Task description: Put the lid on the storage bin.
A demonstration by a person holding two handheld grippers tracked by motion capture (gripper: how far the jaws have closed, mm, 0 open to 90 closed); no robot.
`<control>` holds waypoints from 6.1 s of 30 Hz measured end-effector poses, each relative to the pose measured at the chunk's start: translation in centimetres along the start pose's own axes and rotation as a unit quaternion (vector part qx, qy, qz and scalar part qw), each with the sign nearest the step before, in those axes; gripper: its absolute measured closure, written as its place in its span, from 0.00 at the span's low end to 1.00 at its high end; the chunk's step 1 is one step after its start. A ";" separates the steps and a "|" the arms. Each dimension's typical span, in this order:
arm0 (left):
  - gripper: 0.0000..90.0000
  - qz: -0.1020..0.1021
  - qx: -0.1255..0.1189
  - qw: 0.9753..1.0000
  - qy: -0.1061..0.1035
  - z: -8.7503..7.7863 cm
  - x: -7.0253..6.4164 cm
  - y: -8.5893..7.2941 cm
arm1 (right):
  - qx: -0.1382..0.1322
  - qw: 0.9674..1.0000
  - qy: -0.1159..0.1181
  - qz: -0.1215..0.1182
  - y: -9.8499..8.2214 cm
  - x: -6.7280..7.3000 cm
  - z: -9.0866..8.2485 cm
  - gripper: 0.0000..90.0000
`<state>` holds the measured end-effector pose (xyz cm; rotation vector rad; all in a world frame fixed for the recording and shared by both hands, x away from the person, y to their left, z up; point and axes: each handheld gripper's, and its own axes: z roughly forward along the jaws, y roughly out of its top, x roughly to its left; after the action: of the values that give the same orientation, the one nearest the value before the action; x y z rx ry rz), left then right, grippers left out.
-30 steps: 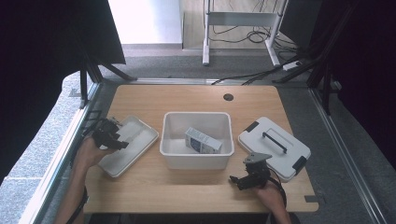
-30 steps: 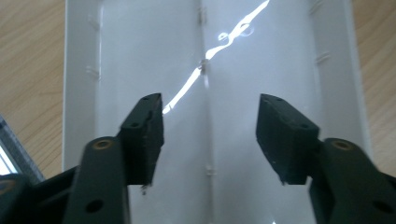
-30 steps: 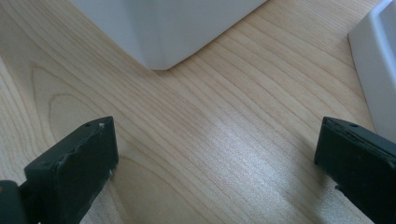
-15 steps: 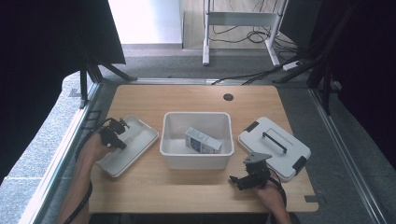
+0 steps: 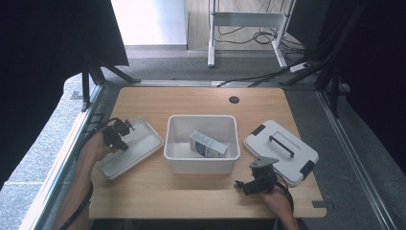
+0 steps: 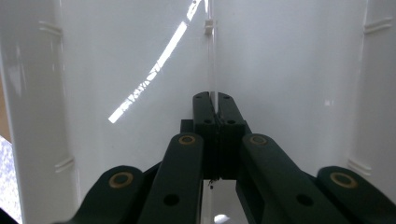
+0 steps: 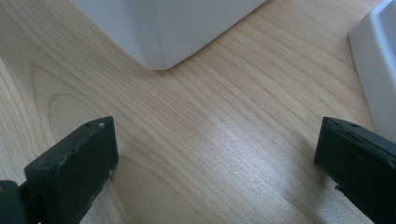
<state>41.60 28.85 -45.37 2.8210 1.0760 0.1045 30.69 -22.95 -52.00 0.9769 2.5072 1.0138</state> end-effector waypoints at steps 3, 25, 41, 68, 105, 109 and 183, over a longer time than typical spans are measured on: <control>0.99 0.019 -0.012 1.000 -0.001 -1.4 0.0 -0.2 | 0.000 1.000 0.000 0.000 0.0 0.0 0.0 0.00; 0.99 0.152 -0.054 0.987 -0.010 -11.6 -1.5 0.3 | 0.000 1.000 0.000 0.000 0.0 0.0 0.0 0.00; 0.99 0.254 -0.078 0.963 -0.036 -13.1 -6.6 8.2 | 0.000 1.000 0.000 0.001 0.0 0.0 0.0 0.00; 0.99 0.356 -0.074 0.931 -0.029 -9.1 -15.6 20.4 | 0.000 1.000 -0.001 -0.001 0.0 0.0 0.0 0.00; 0.24 0.195 -0.202 0.959 -0.036 -8.5 -12.8 16.2 | 0.021 1.000 0.005 -0.001 0.4 -0.1 -0.3 0.01; 0.15 0.169 -0.223 0.960 -0.031 -9.0 -12.0 14.7 | 0.017 1.000 0.011 0.001 0.9 -0.2 -1.0 0.01; 0.00 -0.028 -0.290 0.957 -0.018 6.0 -15.3 -4.6 | 0.166 0.983 -0.006 -0.076 9.4 -14.1 -10.4 0.93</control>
<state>27.81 21.56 -52.24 2.2568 0.9254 0.3070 40.84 -32.79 -38.12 0.8523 2.7456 0.5543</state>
